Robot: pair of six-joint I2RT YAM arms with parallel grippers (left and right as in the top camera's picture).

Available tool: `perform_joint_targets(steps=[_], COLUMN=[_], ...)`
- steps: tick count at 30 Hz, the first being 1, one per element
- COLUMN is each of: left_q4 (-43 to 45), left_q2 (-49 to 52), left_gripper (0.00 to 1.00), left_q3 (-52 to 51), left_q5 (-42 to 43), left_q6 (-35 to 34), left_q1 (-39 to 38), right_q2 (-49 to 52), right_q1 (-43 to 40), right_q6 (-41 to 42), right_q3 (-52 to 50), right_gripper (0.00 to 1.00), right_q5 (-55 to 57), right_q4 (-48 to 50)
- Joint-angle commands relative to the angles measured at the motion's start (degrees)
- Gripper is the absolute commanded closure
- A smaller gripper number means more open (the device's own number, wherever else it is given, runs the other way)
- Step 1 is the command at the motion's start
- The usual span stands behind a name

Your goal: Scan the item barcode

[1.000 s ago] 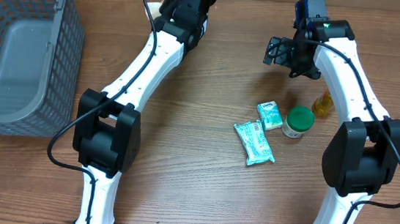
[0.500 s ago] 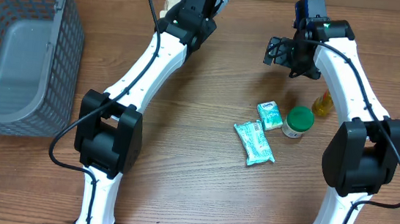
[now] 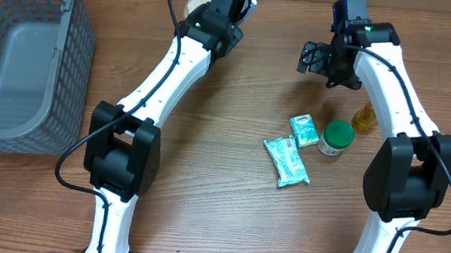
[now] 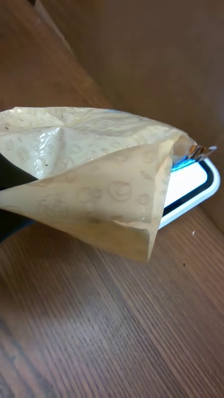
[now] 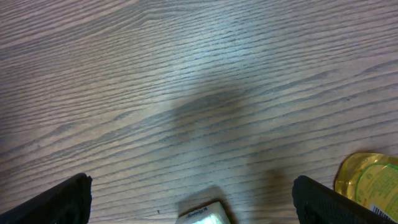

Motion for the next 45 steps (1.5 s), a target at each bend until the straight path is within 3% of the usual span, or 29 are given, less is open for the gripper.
perform_joint_targets(steps=[1,4,8,15,17,23,26,27,28,33,45], left_q4=[-3.1,-9.18,-21.57,-35.63,-37.75,-42.05,-43.45,-43.65,-43.71,-43.56,-41.42], left_q2=[-2.89,-4.76,-6.27,-6.32,-6.32,-6.32,-6.32,-6.32,-6.32,-6.32,-6.32], left_gripper=[0.96,0.96,0.96,0.96,0.95,0.73,0.24,0.13,0.09,0.0,0.0], left_q3=[1.6,1.57,1.57,1.55,1.55,1.49,1.49,1.49,1.49,1.46,1.46], left_q5=[0.96,3.32,13.77,35.98,38.12,38.77,38.66,38.66,38.64,38.58,31.93], left_q6=[-4.9,-5.6,-8.68,-10.38,-10.4,-13.92,-14.25,-14.25,-14.25,-14.29,-14.23], left_q1=[-0.24,-0.33,-1.49,-2.01,-2.16,-3.17,-3.26,-3.26,-3.26,-3.26,-3.21], right_q2=[-1.55,-1.55,-1.55,-1.55,-1.55,-1.55,-1.55,-1.55,-1.55,-1.55,-1.55], right_q1=[0.15,0.15,0.15,0.15,0.15,0.15,0.15,0.15,0.15,0.15,0.15], right_q6=[-0.42,-0.42,-0.42,-0.42,-0.42,-0.42,-0.42,-0.42,-0.42,-0.42,-0.42], right_q3=[0.87,0.87,0.87,0.87,0.87,0.87,0.87,0.87,0.87,0.87,0.87], right_gripper=[0.0,0.0,0.0,0.0,0.0,0.0,0.0,0.0,0.0,0.0,0.0], right_q5=[0.74,0.74,0.74,0.74,0.74,0.74,0.74,0.74,0.74,0.74,0.74], right_q4=[0.2,0.2,0.2,0.2,0.2,0.2,0.2,0.2,0.2,0.2,0.2])
